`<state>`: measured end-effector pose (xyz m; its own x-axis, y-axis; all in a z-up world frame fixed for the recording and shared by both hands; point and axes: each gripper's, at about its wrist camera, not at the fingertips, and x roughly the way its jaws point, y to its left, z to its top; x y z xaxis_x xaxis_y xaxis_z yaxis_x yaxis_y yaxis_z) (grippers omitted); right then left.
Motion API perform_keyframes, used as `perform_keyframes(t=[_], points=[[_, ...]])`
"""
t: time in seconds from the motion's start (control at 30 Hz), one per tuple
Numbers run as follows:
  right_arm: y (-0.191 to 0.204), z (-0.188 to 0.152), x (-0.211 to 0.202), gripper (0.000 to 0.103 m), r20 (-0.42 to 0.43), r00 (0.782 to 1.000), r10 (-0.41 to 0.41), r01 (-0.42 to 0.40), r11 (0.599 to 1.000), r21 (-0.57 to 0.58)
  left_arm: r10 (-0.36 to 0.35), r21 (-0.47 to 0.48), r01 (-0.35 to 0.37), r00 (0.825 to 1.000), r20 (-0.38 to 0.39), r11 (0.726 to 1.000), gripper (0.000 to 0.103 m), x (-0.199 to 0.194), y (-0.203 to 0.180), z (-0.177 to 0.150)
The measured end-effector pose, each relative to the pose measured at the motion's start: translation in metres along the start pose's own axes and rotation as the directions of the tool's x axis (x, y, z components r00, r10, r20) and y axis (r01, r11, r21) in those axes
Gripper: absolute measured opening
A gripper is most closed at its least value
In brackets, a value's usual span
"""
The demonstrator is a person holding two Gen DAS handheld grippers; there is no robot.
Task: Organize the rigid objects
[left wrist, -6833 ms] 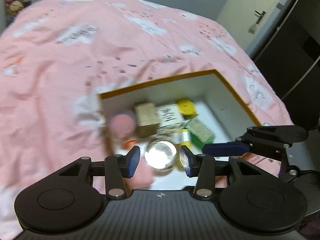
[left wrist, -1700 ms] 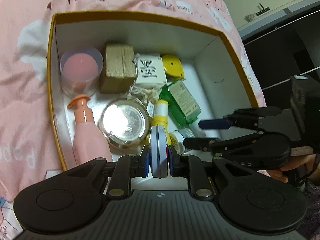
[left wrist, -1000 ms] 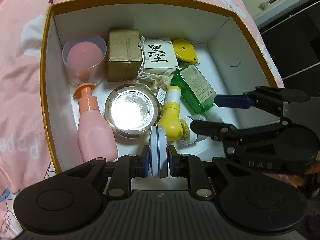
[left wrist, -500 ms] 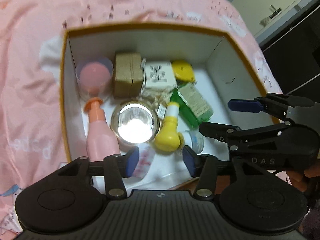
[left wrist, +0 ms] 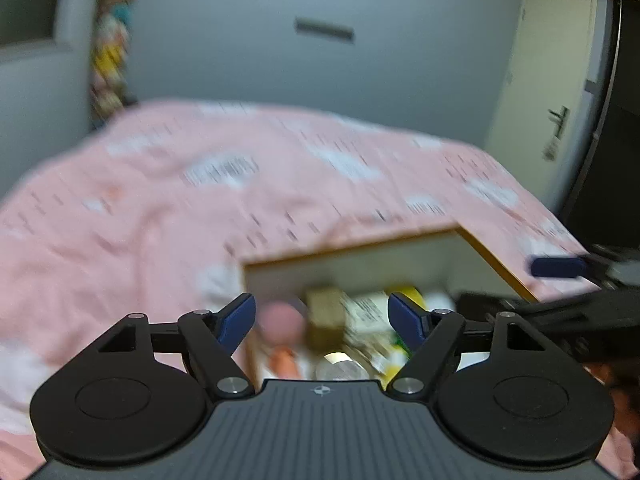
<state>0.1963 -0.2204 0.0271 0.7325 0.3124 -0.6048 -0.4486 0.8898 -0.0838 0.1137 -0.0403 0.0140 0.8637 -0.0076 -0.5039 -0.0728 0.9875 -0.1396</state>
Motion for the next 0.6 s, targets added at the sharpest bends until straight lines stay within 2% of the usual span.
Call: perform_keyframes(t=[0.13, 0.27, 0.3, 0.37, 0.43, 0.6], points=[[0.011, -0.014, -0.026, 0.097, 0.099, 0.995, -0.034, 0.035, 0.999, -0.003, 0.091, 0.046, -0.098, 0.987, 0.131, 0.994, 0.094, -0.024, -0.003, 0.003], [0.021, -0.027, -0.050, 0.098, 0.178, 0.983, -0.043, 0.042, 0.999, 0.008, 0.167, 0.127, -0.193, 0.968, 0.189, 0.973, 0.098, -0.038, -0.012, 0.006], [0.023, -0.030, -0.053, 0.098, 0.189, 0.981, -0.045, 0.042, 0.999, 0.019, 0.169, 0.154, -0.203, 0.963, 0.208, 0.967, 0.103, -0.044, -0.013, 0.005], [0.027, -0.035, -0.059, 0.098, 0.202, 0.978, -0.046, 0.039, 0.999, 0.038, 0.157, 0.178, -0.201, 0.959, 0.235, 0.963, 0.103, -0.054, -0.011, 0.003], [0.031, -0.039, -0.063, 0.098, 0.207, 0.978, -0.038, 0.028, 0.998, 0.050, 0.147, 0.198, -0.195, 0.961, 0.233, 0.961, 0.103, -0.062, -0.008, 0.001], [0.044, -0.057, -0.066, 0.098, 0.182, 0.983, -0.020, 0.011, 0.999, 0.048, 0.127, 0.231, -0.160, 0.980, 0.155, 0.960, 0.103, -0.067, 0.003, -0.019]])
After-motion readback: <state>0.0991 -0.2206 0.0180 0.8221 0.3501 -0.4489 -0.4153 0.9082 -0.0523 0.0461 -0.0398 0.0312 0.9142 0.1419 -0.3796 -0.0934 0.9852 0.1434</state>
